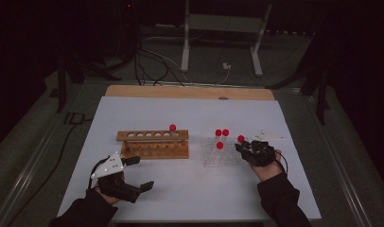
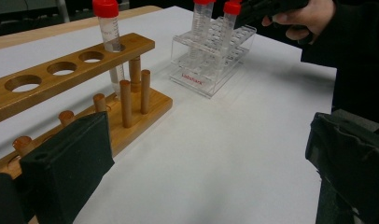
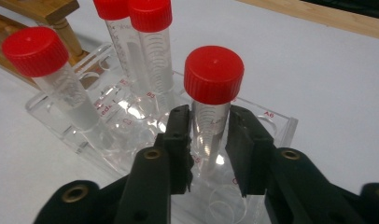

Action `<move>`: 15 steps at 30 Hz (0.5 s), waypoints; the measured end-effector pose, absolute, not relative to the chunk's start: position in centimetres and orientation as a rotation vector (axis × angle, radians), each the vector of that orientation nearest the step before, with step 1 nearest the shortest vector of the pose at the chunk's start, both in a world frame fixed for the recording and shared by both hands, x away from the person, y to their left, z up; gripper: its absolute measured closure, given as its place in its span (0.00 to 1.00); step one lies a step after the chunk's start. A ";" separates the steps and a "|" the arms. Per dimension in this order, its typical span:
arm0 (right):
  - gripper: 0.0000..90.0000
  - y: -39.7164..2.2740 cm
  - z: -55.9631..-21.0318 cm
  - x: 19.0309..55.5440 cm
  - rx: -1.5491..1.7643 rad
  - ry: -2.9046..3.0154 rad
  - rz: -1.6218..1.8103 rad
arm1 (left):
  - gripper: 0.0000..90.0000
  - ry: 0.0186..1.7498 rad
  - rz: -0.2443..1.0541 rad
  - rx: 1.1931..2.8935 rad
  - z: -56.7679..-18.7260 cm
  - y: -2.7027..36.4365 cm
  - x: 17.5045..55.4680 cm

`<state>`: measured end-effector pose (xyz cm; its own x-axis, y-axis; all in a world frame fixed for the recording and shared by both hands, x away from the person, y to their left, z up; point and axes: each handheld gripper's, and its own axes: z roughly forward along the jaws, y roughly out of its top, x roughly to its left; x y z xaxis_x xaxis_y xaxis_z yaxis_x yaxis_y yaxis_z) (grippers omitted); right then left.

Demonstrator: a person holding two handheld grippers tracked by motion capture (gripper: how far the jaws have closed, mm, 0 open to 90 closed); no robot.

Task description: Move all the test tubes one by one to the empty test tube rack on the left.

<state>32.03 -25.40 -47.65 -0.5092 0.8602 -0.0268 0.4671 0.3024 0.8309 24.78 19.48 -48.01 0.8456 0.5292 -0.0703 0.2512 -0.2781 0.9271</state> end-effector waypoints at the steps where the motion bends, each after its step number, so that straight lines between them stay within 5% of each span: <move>1: 0.81 -25.4 -47.7 32.1 1.179 2.106 1.101 | 0.02 0.587 0.301 1.870 -48.0 19.5 24.8; 15: 0.83 -25.2 -46.8 31.4 1.138 2.083 1.094 | 0.02 0.594 0.291 1.867 -48.1 19.5 24.9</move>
<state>31.45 -25.23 -46.76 -0.5105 0.8576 -0.0619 0.4360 0.3203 0.8410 24.90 19.50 -48.09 0.8443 0.5297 -0.0814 0.2606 -0.2729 0.9261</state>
